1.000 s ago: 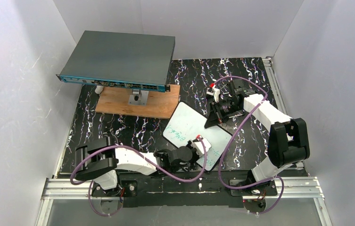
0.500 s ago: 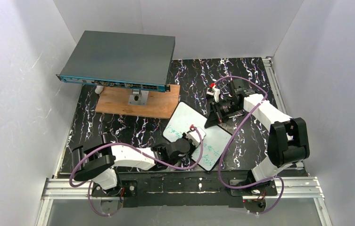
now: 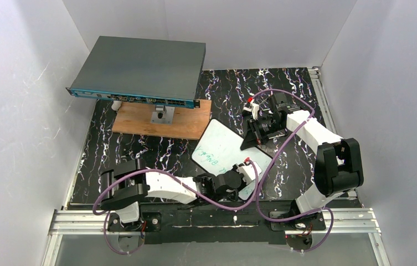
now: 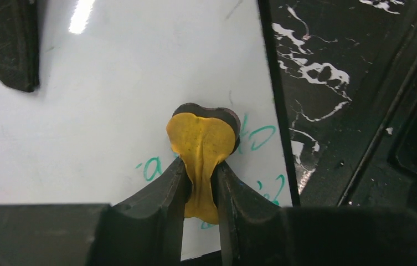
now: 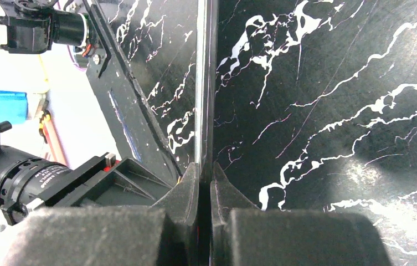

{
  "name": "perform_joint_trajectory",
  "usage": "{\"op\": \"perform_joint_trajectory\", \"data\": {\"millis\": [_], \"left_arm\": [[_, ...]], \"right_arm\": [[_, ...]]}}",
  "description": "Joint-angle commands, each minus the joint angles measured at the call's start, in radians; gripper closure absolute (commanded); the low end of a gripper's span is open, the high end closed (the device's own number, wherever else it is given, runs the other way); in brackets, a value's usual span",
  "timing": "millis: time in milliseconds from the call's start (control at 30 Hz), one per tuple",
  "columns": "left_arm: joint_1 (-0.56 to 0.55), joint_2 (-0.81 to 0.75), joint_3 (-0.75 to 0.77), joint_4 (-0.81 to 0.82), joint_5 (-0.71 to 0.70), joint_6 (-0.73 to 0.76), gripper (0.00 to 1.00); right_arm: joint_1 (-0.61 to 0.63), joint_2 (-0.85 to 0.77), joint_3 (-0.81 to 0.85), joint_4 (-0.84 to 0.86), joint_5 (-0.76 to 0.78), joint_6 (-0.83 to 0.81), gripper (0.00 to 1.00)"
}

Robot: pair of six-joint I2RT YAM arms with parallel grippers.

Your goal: Erase the whiteboard

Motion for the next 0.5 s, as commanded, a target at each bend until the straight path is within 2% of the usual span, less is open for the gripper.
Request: {"op": "perform_joint_trajectory", "data": {"millis": [0, 300, 467], "left_arm": [[0.076, -0.033, 0.015, -0.12, -0.135, -0.09, 1.0], [0.135, -0.079, -0.008, -0.197, -0.174, -0.178, 1.0], [0.123, -0.088, -0.026, -0.093, -0.031, -0.108, 1.0]], "right_arm": [[-0.003, -0.003, 0.003, 0.047, -0.021, -0.051, 0.99], [-0.003, -0.003, 0.003, 0.048, -0.02, -0.054, 0.99], [-0.003, 0.0, 0.002, 0.045, -0.024, -0.057, 0.99]]}}
